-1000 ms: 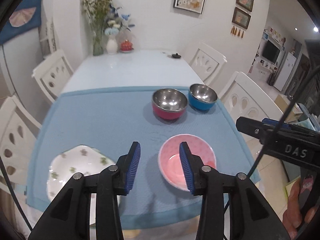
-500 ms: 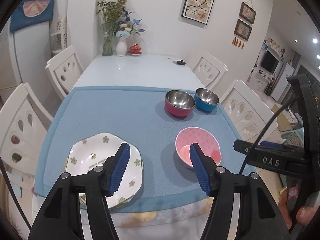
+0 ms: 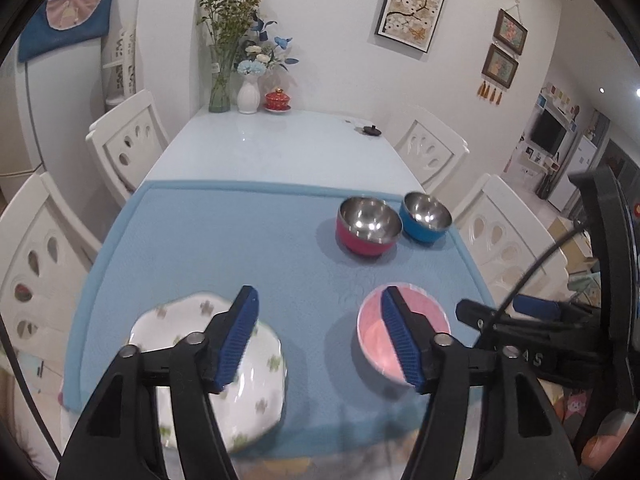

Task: Organize plates and bowls
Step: 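Move both tools to the magenta steel bowl, then grasp the magenta steel bowl rim with both tools and lift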

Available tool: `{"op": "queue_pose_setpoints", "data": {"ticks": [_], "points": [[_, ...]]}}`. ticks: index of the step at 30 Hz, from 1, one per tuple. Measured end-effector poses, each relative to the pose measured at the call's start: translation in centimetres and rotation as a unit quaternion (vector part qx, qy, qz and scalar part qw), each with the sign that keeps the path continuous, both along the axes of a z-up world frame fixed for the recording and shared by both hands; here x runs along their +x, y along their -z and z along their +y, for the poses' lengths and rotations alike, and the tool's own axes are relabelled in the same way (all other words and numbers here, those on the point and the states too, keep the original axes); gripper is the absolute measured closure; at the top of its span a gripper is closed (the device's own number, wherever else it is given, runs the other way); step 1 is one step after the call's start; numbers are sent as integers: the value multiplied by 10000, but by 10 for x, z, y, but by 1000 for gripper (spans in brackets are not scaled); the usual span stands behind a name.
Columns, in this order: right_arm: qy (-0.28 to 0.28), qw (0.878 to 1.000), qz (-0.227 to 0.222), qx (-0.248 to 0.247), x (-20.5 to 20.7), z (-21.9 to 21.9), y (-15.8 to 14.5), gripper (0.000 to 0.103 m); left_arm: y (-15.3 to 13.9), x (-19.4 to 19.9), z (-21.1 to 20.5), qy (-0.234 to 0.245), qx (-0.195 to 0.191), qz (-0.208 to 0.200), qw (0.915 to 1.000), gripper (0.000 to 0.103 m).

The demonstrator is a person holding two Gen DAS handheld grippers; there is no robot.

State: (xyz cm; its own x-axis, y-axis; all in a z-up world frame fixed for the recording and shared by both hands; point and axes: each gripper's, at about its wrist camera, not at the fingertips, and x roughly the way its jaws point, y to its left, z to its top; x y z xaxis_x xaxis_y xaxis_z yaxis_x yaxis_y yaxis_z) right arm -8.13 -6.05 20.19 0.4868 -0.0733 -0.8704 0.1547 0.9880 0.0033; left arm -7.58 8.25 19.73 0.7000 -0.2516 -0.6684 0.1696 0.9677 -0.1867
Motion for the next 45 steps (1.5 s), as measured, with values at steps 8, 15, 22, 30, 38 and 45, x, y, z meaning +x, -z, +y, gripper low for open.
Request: {"op": "queue_pose_setpoints", "data": {"ticks": [8, 15, 22, 30, 38, 45], "points": [[52, 9993, -20, 383, 60, -43, 3, 24, 1, 81, -30, 167, 138, 36, 9998, 33], [181, 9915, 136, 1284, 128, -94, 27, 24, 35, 170, -63, 615, -206, 685, 9955, 33], [86, 9790, 551, 1960, 189, -113, 75, 24, 83, 222, -90, 746, -232, 1320, 9882, 36], [-69, 9743, 840, 2088, 234, -115, 114, 41, 118, 257, -99, 838, -177, 1736, 9811, 52], [-91, 9694, 1036, 2222, 249, -117, 145, 52, 149, 271, -101, 935, -322, 2148, 9716, 78], [-125, 9686, 1044, 2253, 255, -117, 158, 70, 159, 276, -105, 975, -275, 2177, 9707, 81]]}}
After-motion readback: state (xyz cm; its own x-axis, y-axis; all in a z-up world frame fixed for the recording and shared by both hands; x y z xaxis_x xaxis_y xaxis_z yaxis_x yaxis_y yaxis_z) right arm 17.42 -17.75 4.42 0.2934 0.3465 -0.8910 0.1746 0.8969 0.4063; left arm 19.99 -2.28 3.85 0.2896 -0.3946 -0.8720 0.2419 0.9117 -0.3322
